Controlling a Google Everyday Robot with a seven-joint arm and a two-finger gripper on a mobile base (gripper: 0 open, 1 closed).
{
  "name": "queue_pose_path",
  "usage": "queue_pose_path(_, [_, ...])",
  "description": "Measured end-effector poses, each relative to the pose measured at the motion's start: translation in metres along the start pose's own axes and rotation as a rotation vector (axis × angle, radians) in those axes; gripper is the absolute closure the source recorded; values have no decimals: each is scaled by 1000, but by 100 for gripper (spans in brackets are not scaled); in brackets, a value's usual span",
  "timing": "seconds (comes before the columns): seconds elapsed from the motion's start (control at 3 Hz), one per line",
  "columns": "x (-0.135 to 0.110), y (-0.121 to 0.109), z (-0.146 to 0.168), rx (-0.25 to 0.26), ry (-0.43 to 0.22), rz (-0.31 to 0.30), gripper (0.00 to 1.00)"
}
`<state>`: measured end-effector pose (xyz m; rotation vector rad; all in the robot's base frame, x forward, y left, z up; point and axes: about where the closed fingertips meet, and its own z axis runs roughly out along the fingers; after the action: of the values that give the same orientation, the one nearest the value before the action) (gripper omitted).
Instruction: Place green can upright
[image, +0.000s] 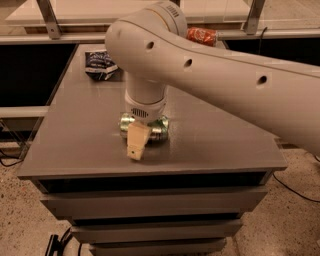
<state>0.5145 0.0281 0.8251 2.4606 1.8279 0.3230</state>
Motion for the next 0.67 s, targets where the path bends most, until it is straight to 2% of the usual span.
queue_pose_path(0.67, [0, 3, -7, 4, 13, 2, 87])
